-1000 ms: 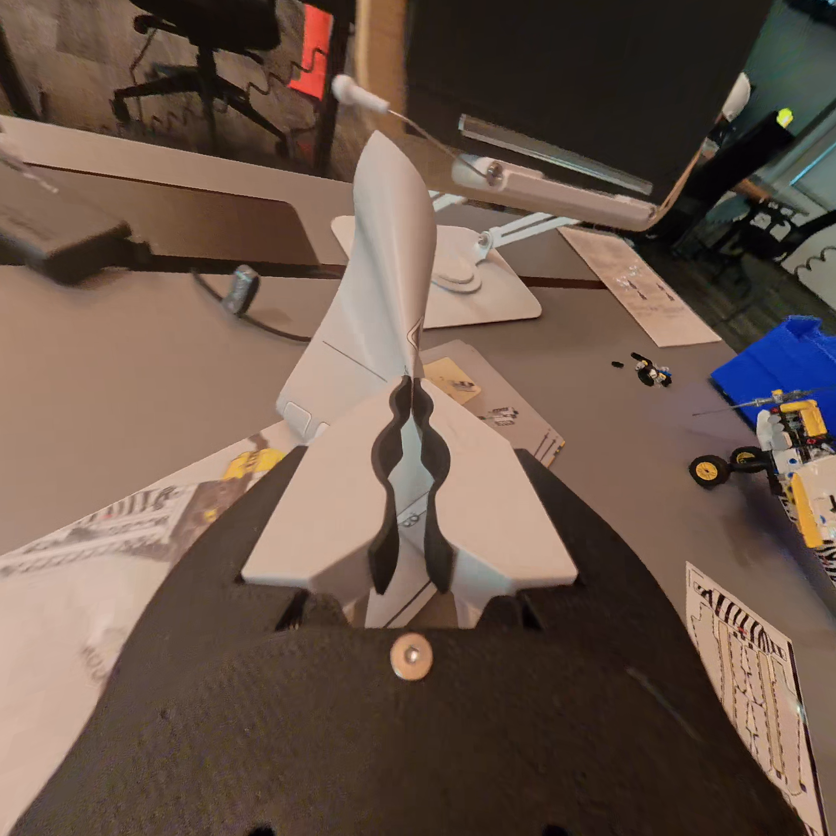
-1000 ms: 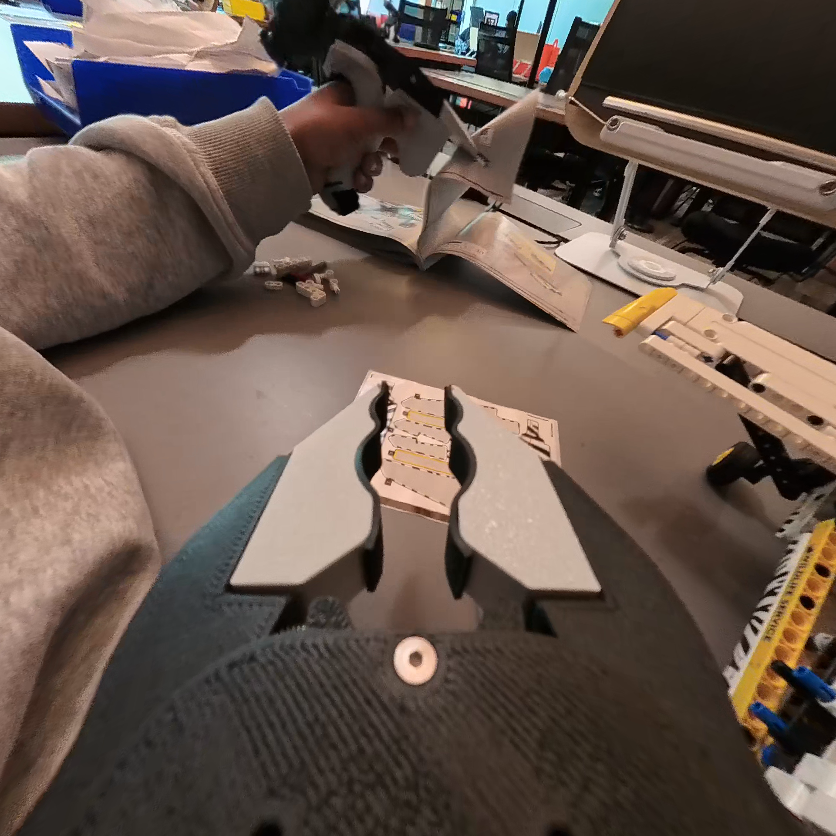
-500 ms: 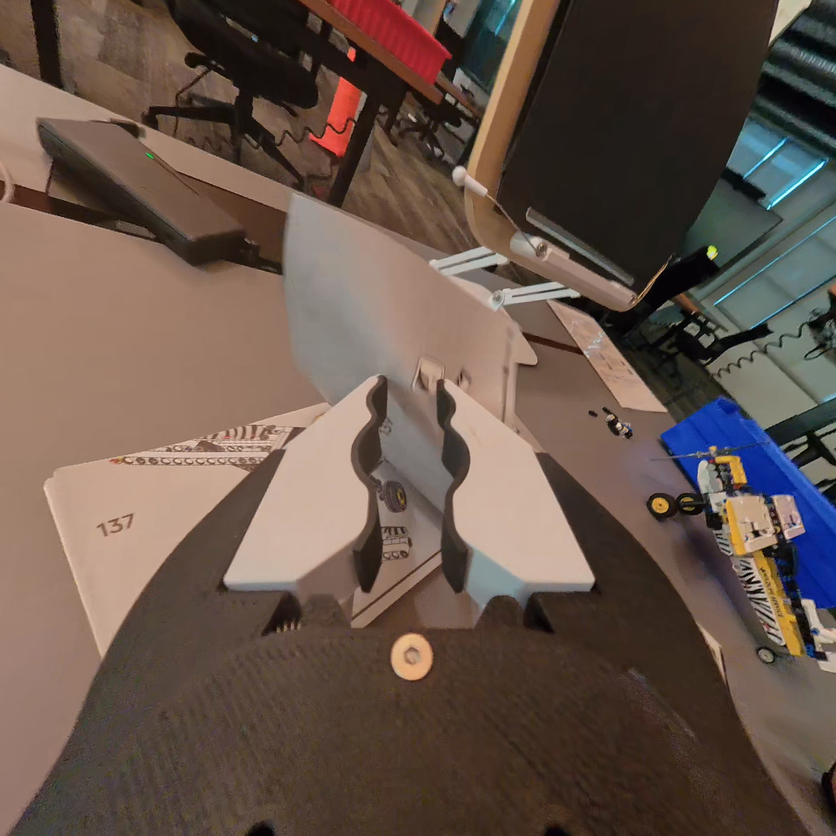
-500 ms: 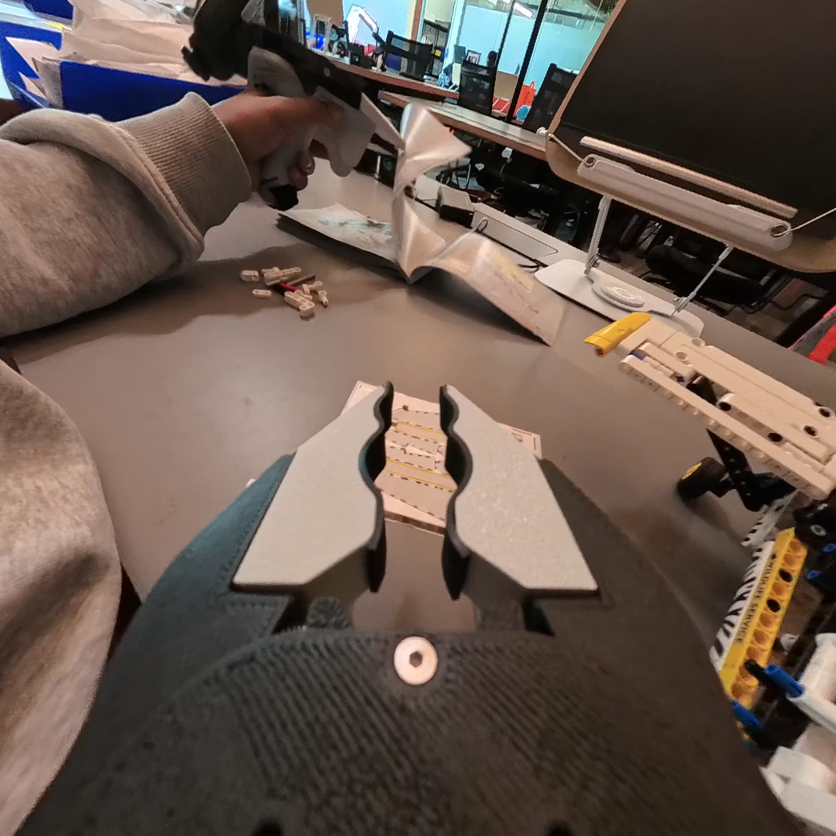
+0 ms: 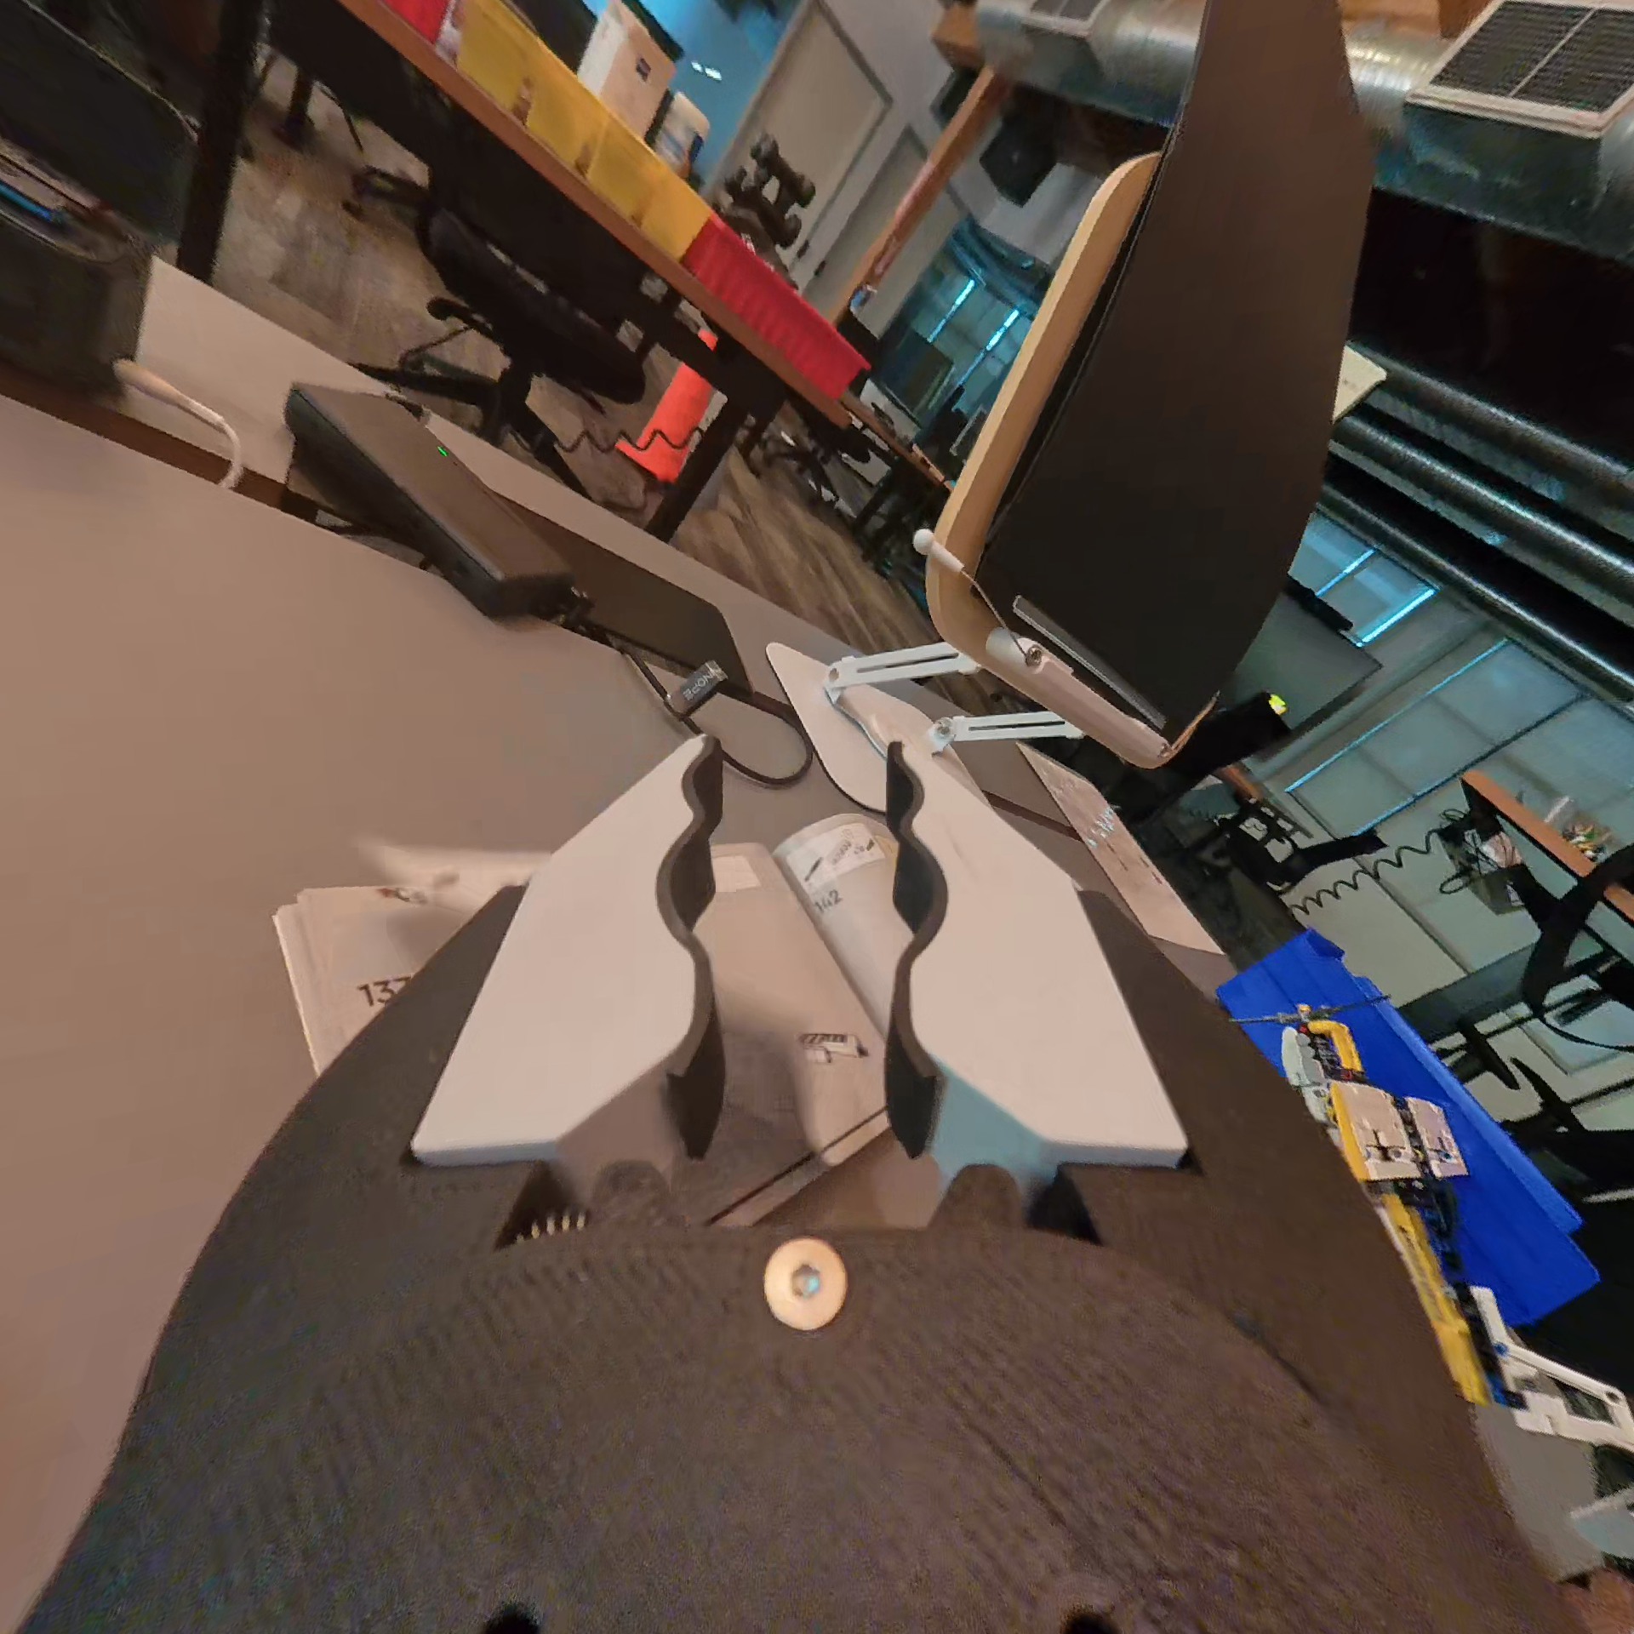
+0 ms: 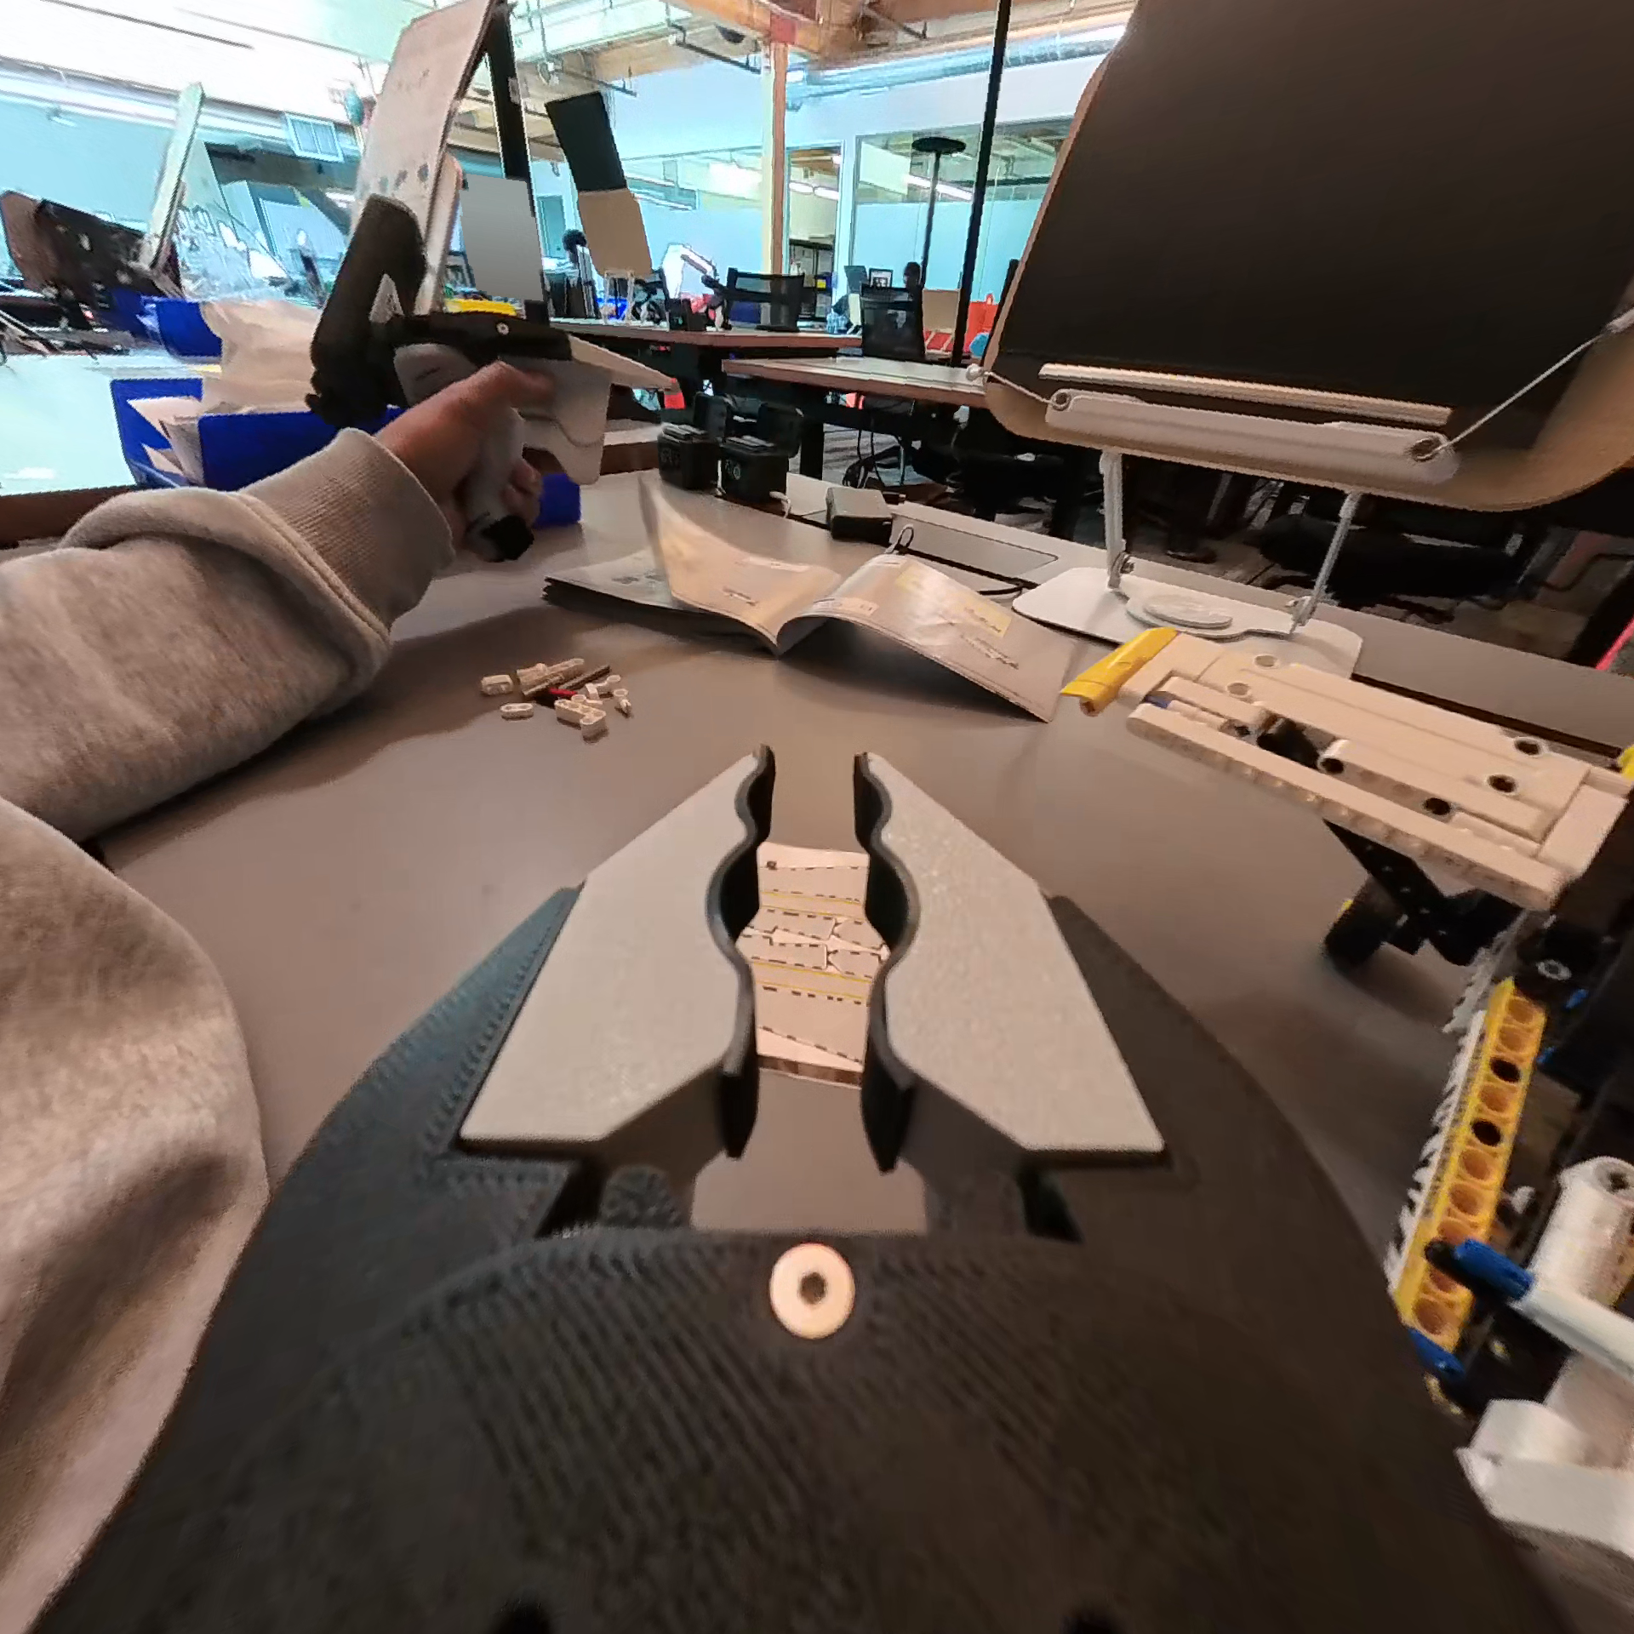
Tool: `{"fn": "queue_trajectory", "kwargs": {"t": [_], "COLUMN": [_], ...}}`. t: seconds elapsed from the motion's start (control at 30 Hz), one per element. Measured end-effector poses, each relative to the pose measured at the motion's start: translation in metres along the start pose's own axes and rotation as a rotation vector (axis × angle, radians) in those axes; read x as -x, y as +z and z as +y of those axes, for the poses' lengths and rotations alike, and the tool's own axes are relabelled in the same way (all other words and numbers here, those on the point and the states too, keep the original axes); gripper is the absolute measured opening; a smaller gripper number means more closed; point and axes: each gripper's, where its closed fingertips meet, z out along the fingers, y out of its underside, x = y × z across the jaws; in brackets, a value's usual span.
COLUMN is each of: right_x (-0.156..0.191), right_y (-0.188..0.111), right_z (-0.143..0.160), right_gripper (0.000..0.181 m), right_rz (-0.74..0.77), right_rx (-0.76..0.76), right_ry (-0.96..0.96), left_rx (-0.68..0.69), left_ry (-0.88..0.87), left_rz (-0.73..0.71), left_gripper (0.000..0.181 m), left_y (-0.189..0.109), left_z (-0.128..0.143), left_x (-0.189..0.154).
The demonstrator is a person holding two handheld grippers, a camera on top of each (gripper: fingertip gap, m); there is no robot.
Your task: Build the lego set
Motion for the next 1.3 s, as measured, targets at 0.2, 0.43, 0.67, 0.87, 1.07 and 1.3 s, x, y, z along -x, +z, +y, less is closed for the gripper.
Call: {"fn": "queue_trajectory", "kwargs": {"t": [0.2, 0.43, 0.67, 0.87, 1.07, 1.3], "right_x": [0.003, 0.002, 0.001, 0.01, 0.005, 0.007], "right_y": [0.0, -0.001, 0.007, 0.033, 0.056, 0.067], "right_z": [0.0, -0.001, -0.001, -0.019, -0.029, -0.006], "right_gripper": [0.015, 0.016, 0.016, 0.02, 0.02, 0.02], "right_rz": [0.005, 0.005, 0.017, -0.039, -0.046, -0.061], "right_rx": [0.001, -0.009, -0.004, -0.043, -0.068, 0.016], "right_ry": [-0.034, -0.028, -0.018, 0.016, -0.022, -0.002], "left_rx": [-0.079, -0.049, -0.063, -0.054, -0.007, 0.019], "left_ry": [0.041, 0.047, 0.112, 0.196, 0.28, 0.337], "left_rz": [-0.041, -0.024, -0.032, -0.046, -0.009, 0.033], "left_gripper": [0.038, 0.037, 0.037, 0.037, 0.035, 0.034], "left_y": [-0.009, -0.003, -0.006, -0.008, -0.005, -0.004], "left_z": [-0.014, -0.006, -0.012, -0.015, -0.009, -0.002], "left_x": [0.005, 0.002, -0.006, -0.013, -0.032, -0.051]}}
